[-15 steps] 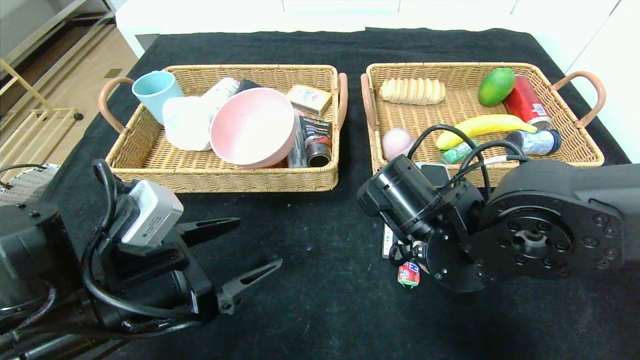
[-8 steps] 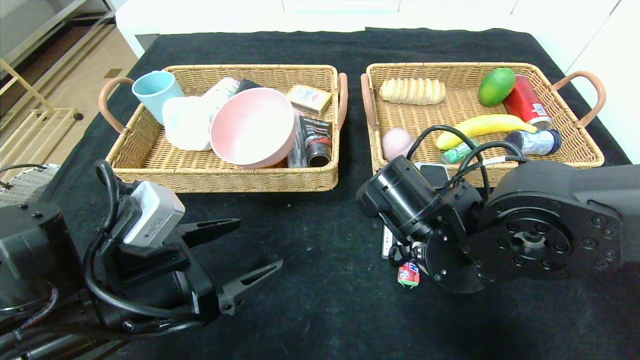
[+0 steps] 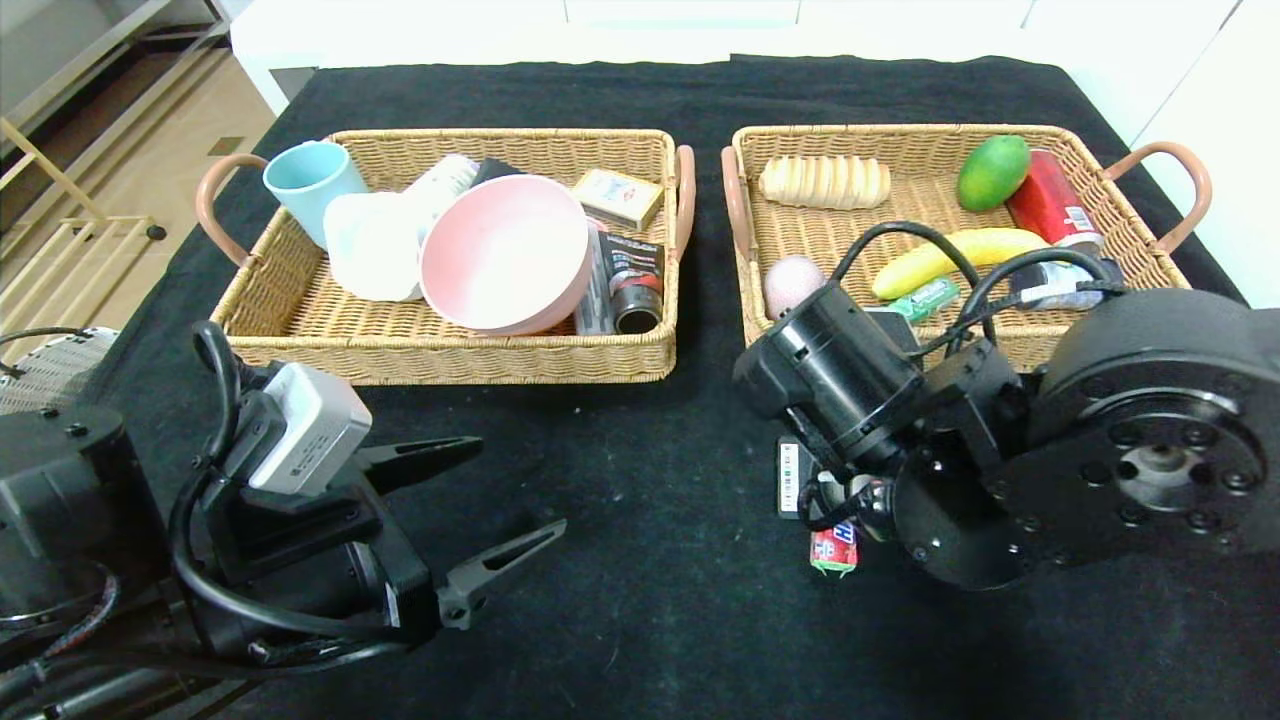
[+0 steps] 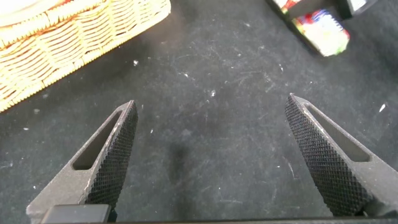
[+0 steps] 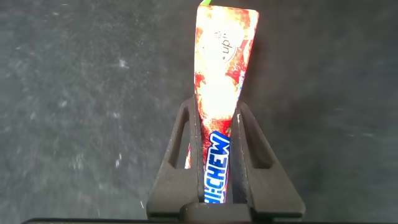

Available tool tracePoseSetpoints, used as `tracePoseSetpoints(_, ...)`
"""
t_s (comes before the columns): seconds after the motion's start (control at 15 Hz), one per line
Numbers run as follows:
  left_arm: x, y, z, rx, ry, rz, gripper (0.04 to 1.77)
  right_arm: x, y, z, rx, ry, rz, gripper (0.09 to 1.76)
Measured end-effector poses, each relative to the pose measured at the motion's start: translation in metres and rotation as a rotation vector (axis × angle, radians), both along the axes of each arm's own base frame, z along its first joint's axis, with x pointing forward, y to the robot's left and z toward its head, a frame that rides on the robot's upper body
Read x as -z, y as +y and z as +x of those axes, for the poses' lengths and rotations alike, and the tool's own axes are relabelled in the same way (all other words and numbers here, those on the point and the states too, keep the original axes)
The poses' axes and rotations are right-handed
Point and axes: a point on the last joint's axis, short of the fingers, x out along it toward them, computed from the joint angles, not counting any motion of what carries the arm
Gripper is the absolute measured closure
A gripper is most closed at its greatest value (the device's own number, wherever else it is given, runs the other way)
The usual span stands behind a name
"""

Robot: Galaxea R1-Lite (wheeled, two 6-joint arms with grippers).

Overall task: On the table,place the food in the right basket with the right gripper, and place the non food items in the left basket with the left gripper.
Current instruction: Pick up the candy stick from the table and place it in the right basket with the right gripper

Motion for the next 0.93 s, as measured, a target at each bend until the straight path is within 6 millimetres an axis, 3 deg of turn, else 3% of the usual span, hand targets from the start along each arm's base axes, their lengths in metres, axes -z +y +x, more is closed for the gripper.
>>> tracePoseSetpoints(0.33, -0.002, 0.001, -0.001, -0.002, -0.011, -0.004, 0.09, -0.04, -0.02, -0.01, -0.09, -0.092, -0.052, 1.5)
tracePoseSetpoints(0.6, -0.003, 0.001, -0.002, -0.004, -0.022, 0.004, 0.09, -0.067, -0.034, 0.005, -0.111, -0.226, -0.056, 1.5)
tracePoseSetpoints(0.93, -0.005, 0.003, -0.003, -0.009, -0.032, -0.003, 0.09, -0.086, -0.034, 0.022, -0.136, -0.382, -0.084, 1.5)
